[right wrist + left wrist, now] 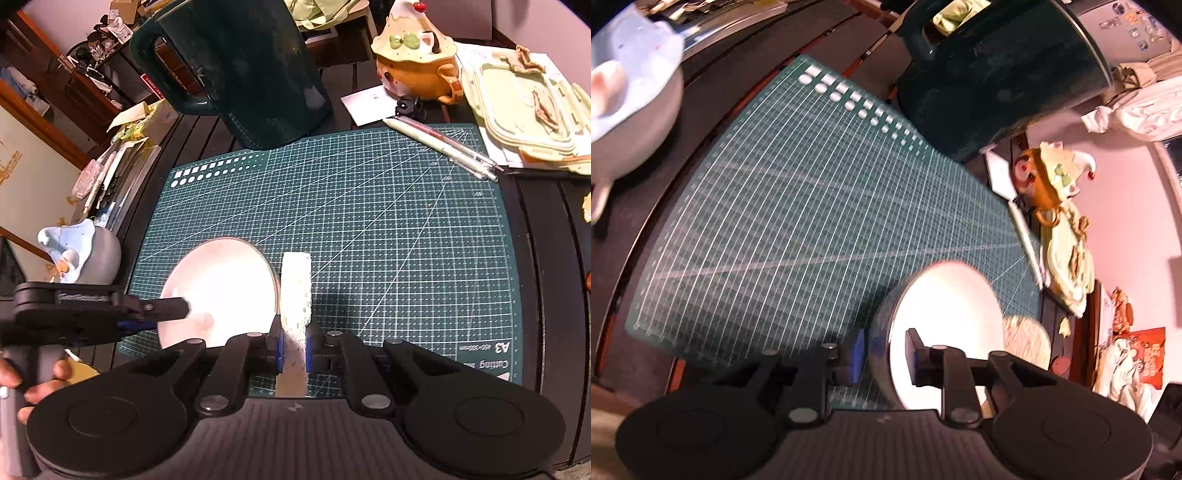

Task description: Clean bowl

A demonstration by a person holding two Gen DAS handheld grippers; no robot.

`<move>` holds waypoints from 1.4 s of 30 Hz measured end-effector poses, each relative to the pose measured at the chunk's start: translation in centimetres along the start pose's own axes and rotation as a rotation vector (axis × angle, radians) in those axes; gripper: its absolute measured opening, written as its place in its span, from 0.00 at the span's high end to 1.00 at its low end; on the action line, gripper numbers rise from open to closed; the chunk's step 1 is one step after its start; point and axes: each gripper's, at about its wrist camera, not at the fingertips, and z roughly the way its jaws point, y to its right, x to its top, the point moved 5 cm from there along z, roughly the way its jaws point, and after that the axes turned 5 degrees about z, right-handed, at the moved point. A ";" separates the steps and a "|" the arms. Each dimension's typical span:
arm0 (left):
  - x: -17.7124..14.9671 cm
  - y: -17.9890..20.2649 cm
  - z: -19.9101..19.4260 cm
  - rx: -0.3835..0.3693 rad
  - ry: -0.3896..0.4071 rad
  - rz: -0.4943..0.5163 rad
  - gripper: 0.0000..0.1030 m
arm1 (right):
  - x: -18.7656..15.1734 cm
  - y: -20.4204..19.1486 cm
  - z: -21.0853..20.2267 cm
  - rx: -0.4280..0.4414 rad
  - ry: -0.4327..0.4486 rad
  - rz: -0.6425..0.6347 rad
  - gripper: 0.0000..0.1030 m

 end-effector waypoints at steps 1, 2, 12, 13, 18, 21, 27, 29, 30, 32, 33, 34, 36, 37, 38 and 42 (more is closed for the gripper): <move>-0.3 0.0 -0.1 0.002 -0.005 0.001 0.79 | 0.0 0.0 0.0 0.001 0.002 -0.002 0.91; -0.6 0.1 -0.1 0.003 -0.013 -0.001 0.79 | 0.1 0.1 0.0 0.001 0.002 -0.003 0.91; -1.6 0.3 1.2 0.010 -0.044 -0.023 0.81 | 1.5 -0.1 1.7 -0.009 0.037 -0.023 0.91; -1.4 0.1 1.2 0.014 -0.042 -0.027 0.83 | 1.5 -0.1 1.7 -0.010 0.033 -0.026 0.91; -0.3 -0.8 0.8 0.047 -0.011 -0.029 0.87 | 0.6 -0.4 0.5 0.054 -0.005 -0.024 0.91; 0.1 -1.0 0.7 0.034 -0.008 -0.034 0.87 | 0.1 -0.6 0.0 0.049 -0.011 -0.050 0.91; 0.1 -1.1 0.8 0.035 -0.008 -0.033 0.88 | 0.8 -0.4 -1.9 -0.003 0.071 -0.066 0.91; 0.0 -1.3 0.7 0.033 -0.009 -0.037 0.88 | 1.2 -1.2 -3.2 0.055 0.109 -0.071 0.91; 0.0 -1.3 0.7 0.034 -0.009 -0.037 0.88 | 1.2 -2.3 -3.7 0.109 0.118 -0.096 0.91; 0.2 -1.1 0.9 0.034 -0.010 -0.038 0.87 | 1.0 -3.6 -3.6 0.151 0.107 -0.125 0.91; 0.9 -0.5 1.5 0.035 -0.016 -0.042 0.87 | 0.9 -4.3 -2.9 0.135 0.094 -0.148 0.91; 1.1 -0.4 1.7 0.035 -0.018 -0.043 0.87 | 0.7 -5.0 -2.2 0.117 0.080 -0.172 0.91; 0.9 -0.5 1.5 0.035 -0.017 -0.045 0.87 | 0.4 -6.0 -0.4 0.077 0.057 -0.206 0.91; 0.8 -0.6 1.4 0.035 -0.018 -0.046 0.87 | 0.3 -6.3 0.5 0.075 0.036 -0.207 0.91; 0.8 -0.7 1.4 0.035 -0.018 -0.047 0.87 | 0.2 -6.3 1.3 0.073 0.015 -0.200 0.91; 1.0 -0.6 1.8 0.037 -0.020 -0.052 0.88 | -0.1 -6.3 4.0 0.047 -0.046 -0.188 0.91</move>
